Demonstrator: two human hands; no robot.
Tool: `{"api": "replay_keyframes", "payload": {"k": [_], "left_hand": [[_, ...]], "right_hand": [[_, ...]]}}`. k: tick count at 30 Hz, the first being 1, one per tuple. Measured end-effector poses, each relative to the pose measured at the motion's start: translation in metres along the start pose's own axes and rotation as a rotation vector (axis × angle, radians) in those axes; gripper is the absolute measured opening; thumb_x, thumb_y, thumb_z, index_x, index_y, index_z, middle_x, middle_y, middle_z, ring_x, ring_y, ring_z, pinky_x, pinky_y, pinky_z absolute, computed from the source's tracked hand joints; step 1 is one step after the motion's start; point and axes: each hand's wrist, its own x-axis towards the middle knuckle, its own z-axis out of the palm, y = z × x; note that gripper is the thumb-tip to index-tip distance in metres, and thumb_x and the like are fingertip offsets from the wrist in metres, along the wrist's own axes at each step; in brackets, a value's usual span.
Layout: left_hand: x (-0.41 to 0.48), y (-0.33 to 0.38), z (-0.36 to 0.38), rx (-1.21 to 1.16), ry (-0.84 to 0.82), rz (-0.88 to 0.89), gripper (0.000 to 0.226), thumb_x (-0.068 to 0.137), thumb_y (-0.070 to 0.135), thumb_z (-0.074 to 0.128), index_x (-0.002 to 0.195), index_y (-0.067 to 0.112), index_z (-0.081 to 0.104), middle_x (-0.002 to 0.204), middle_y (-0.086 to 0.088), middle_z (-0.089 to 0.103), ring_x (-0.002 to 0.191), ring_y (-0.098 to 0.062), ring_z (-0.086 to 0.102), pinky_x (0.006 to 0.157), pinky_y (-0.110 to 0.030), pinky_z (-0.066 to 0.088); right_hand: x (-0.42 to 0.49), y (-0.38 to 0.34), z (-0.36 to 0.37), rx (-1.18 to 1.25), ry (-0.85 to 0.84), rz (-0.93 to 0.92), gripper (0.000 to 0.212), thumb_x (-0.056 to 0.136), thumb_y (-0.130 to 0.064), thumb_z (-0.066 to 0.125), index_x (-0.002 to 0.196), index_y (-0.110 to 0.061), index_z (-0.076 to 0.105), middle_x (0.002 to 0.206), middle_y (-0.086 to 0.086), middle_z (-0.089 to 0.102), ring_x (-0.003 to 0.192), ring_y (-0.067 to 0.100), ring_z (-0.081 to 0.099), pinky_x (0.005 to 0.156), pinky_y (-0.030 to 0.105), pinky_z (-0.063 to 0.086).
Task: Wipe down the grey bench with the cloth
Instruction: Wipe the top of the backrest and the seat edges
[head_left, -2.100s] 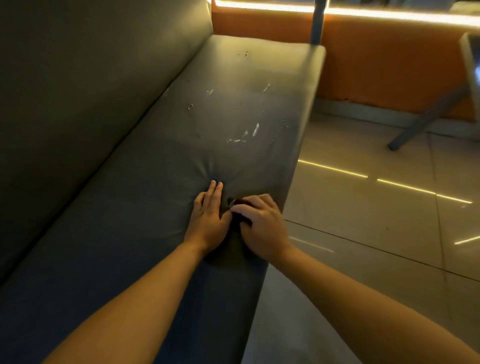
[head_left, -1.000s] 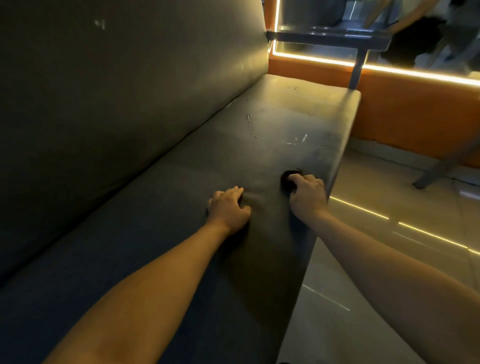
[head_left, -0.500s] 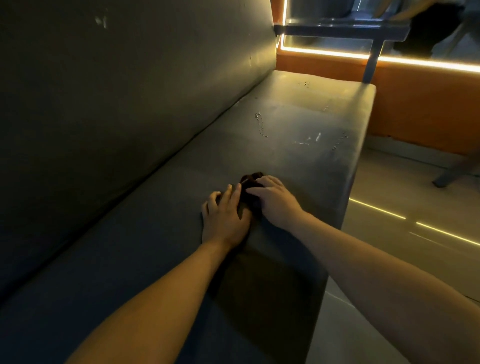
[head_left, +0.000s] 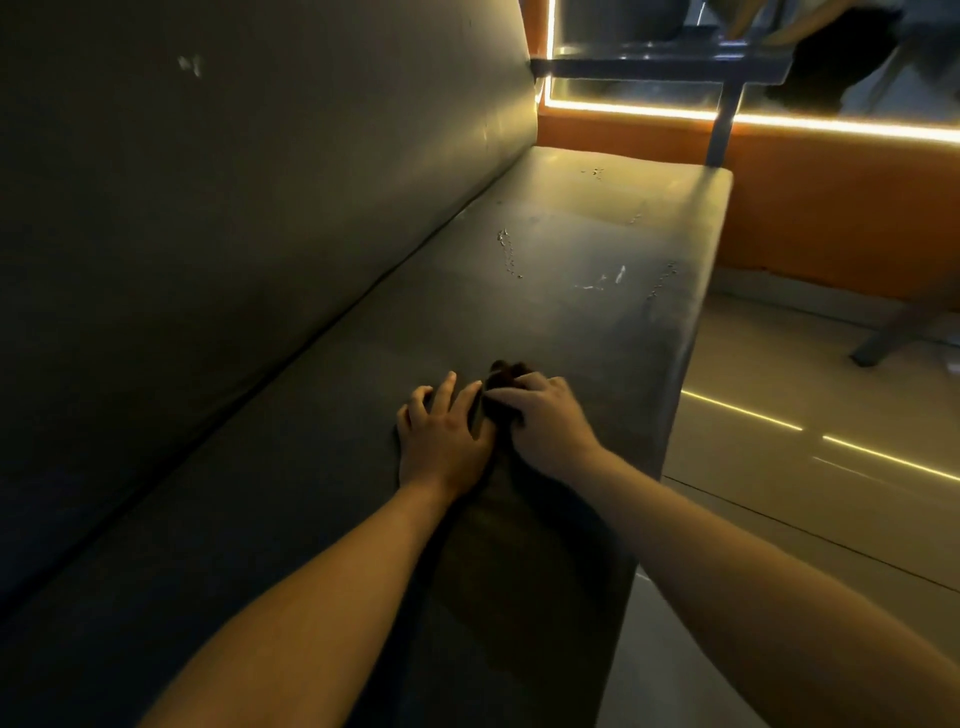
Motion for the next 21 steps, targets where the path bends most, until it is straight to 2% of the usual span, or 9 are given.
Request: {"api": "replay_keyframes", "payload": {"k": [5, 8, 10, 12, 14, 17, 19, 21], "left_hand": [[0.001, 0.014, -0.002, 0.116, -0.025, -0.041, 0.055, 0.103, 0.049, 0.031, 0.156, 0.036, 0.026, 0.167, -0.003, 0.020, 0.148, -0.032, 0.018, 0.118, -0.049, 0.017], [0.006, 0.044, -0.004, 0.091, -0.022, -0.003, 0.054, 0.103, 0.039, 0.038, 0.156, 0.029, 0.032, 0.165, -0.003, 0.025, 0.147, -0.029, 0.022, 0.117, -0.046, 0.020], [0.005, 0.081, 0.000, 0.038, -0.039, 0.125, 0.055, 0.103, 0.040, 0.040, 0.156, 0.027, 0.033, 0.164, -0.001, 0.029, 0.146, -0.027, 0.026, 0.117, -0.044, 0.022], [0.000, 0.117, 0.007, -0.053, -0.099, 0.183, 0.058, 0.103, 0.044, 0.039, 0.158, 0.027, 0.028, 0.164, 0.000, 0.028, 0.147, -0.027, 0.024, 0.118, -0.046, 0.019], [-0.005, 0.135, 0.015, -0.086, -0.153, 0.164, 0.062, 0.103, 0.051, 0.034, 0.160, 0.032, 0.020, 0.167, -0.001, 0.020, 0.149, -0.030, 0.016, 0.118, -0.053, 0.012], [-0.007, 0.133, 0.023, -0.013, -0.178, 0.177, 0.063, 0.102, 0.058, 0.029, 0.160, 0.038, 0.014, 0.169, -0.001, 0.010, 0.151, -0.032, 0.007, 0.119, -0.057, 0.007], [-0.008, 0.133, 0.026, -0.014, -0.171, 0.176, 0.062, 0.102, 0.058, 0.029, 0.159, 0.040, 0.014, 0.169, 0.000, 0.008, 0.151, -0.031, 0.005, 0.120, -0.058, 0.005], [-0.009, 0.136, 0.029, -0.026, -0.164, 0.171, 0.062, 0.101, 0.057, 0.029, 0.159, 0.041, 0.013, 0.169, 0.001, 0.007, 0.151, -0.032, 0.004, 0.120, -0.058, 0.003]], "right_hand": [[-0.028, 0.020, -0.012, -0.156, -0.084, -0.119, 0.049, 0.101, -0.024, 0.051, 0.147, -0.042, 0.047, 0.149, 0.000, 0.042, 0.130, 0.029, 0.034, 0.110, 0.042, 0.039], [-0.037, 0.041, -0.026, -0.232, -0.005, -0.059, 0.046, 0.102, -0.019, 0.049, 0.144, -0.037, 0.053, 0.146, 0.003, 0.045, 0.128, 0.032, 0.035, 0.110, 0.042, 0.037], [-0.040, 0.058, -0.034, -0.265, 0.060, 0.005, 0.043, 0.100, -0.016, 0.049, 0.138, -0.033, 0.060, 0.140, 0.006, 0.050, 0.123, 0.036, 0.038, 0.108, 0.042, 0.036], [-0.040, 0.076, -0.041, -0.257, 0.148, 0.075, 0.038, 0.099, -0.015, 0.051, 0.130, -0.030, 0.067, 0.134, 0.008, 0.055, 0.118, 0.038, 0.040, 0.105, 0.043, 0.038], [-0.039, 0.092, -0.049, -0.233, 0.218, 0.136, 0.038, 0.100, -0.013, 0.050, 0.129, -0.029, 0.068, 0.135, 0.009, 0.056, 0.117, 0.040, 0.041, 0.103, 0.044, 0.038], [-0.038, 0.122, -0.063, -0.164, 0.212, 0.304, 0.052, 0.102, -0.006, 0.039, 0.146, -0.029, 0.054, 0.148, 0.011, 0.043, 0.129, 0.042, 0.034, 0.112, 0.045, 0.031], [-0.041, 0.143, -0.070, 0.004, 0.248, 0.443, 0.059, 0.098, -0.002, 0.043, 0.149, -0.029, 0.049, 0.148, 0.012, 0.045, 0.132, 0.041, 0.038, 0.114, 0.044, 0.033], [-0.049, 0.145, -0.065, 0.154, 0.295, 0.479, 0.058, 0.094, -0.003, 0.050, 0.147, -0.025, 0.053, 0.145, 0.013, 0.050, 0.132, 0.037, 0.045, 0.113, 0.040, 0.036]]}}
